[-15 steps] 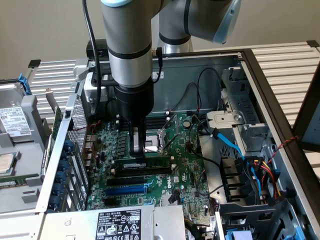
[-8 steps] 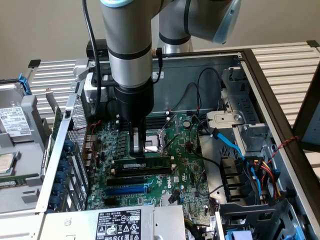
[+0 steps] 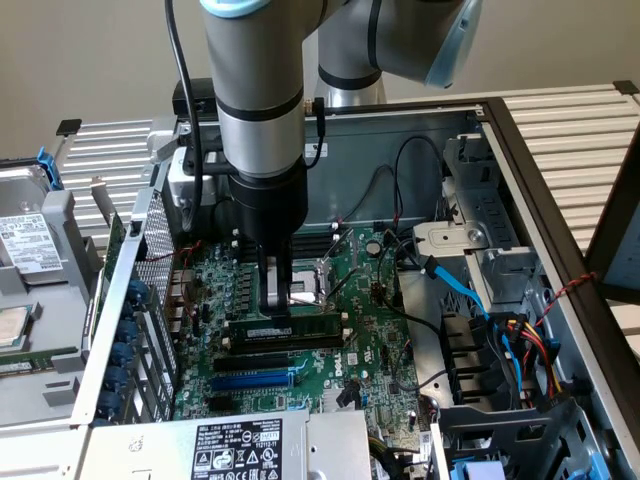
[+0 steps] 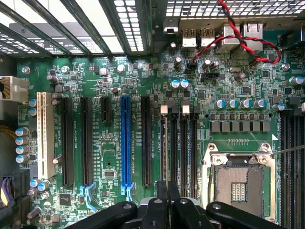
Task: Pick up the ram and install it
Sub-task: 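Insert the ram into the slot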
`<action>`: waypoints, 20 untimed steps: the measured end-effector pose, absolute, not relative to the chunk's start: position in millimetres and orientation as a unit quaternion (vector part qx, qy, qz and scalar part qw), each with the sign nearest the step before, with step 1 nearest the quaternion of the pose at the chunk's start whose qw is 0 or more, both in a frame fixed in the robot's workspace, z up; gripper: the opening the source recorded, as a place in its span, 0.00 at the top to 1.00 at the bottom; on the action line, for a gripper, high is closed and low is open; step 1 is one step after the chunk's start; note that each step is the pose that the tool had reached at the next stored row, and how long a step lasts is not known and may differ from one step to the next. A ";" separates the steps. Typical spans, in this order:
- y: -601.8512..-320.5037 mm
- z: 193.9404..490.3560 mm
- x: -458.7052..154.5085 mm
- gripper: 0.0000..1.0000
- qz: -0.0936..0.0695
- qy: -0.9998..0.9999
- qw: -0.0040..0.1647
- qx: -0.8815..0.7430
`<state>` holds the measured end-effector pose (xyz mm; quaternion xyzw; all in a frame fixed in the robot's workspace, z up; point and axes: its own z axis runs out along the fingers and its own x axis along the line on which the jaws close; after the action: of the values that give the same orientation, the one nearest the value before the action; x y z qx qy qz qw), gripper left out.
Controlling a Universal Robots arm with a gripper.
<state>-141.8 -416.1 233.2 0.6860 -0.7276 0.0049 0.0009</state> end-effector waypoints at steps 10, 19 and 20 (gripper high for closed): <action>-416.1 231.5 -141.8 0.88 0.005 -0.728 0.001 0.686; -416.2 230.2 -141.8 0.88 0.005 -0.728 0.001 0.686; -416.2 230.1 -141.8 0.86 0.005 -0.728 0.001 0.686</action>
<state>-141.8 -416.2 230.1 0.6859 -0.7276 0.0049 0.0009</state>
